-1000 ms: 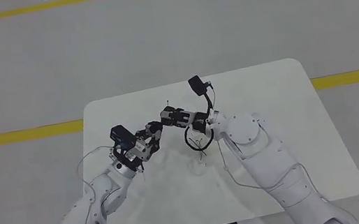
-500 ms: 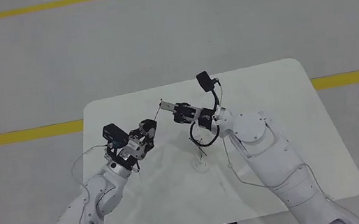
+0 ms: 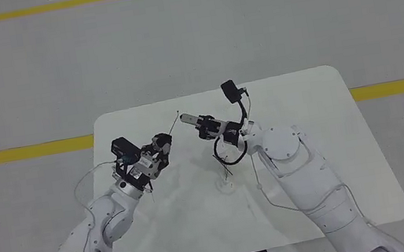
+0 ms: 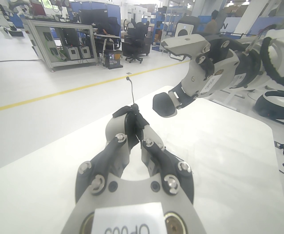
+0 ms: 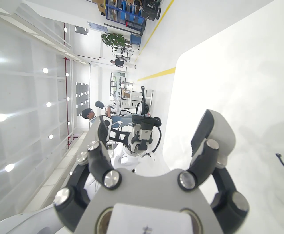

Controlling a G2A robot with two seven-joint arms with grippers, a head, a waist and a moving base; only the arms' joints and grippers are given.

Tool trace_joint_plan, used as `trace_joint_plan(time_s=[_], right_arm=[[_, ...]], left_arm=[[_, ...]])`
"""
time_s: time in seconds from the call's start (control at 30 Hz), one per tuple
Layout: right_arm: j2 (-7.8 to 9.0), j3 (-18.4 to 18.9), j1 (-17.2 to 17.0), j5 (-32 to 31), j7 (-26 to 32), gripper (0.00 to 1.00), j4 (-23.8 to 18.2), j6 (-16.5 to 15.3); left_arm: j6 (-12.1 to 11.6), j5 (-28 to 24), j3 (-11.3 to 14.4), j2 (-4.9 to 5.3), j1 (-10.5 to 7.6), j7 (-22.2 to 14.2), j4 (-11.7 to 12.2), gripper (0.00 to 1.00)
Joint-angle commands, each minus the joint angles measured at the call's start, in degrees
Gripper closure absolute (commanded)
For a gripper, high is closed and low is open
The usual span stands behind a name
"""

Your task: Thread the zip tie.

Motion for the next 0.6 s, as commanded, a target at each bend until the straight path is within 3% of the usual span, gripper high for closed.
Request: trace_joint_plan(time_s=[0.0,0.1,0.37,0.47,0.57], right_arm=[[0.00,0.00,0.00,0.00,0.00,0.00,0.00,0.00],[0.23,0.76,-0.63,0.07,-0.90,0.00,0.06,-0.65],[1.39,3.45,-1.36,2.38,3.15,0.00,1.80,-4.10],[1.72,3.47,-0.78,3.20,5.62,0.00,3.29,-4.66],[1.94,2.88,0.01,3.20,7.65,0.00,4.48,-4.41]], left_arm=[[-0.16,-4.26,-0.50,-0.08,-0.20,-2.32,1.08,1.00],[-0.16,-14.22,-1.38,0.43,-0.67,-8.03,1.36,1.00],[-0.16,-36.19,-2.19,4.80,-1.14,-21.34,-0.77,1.00],[-0.16,-41.61,-1.59,6.55,-1.41,-25.19,-1.85,1.00],[-0.16,-43.74,-0.15,7.73,-1.69,-25.52,-1.22,1.00]])
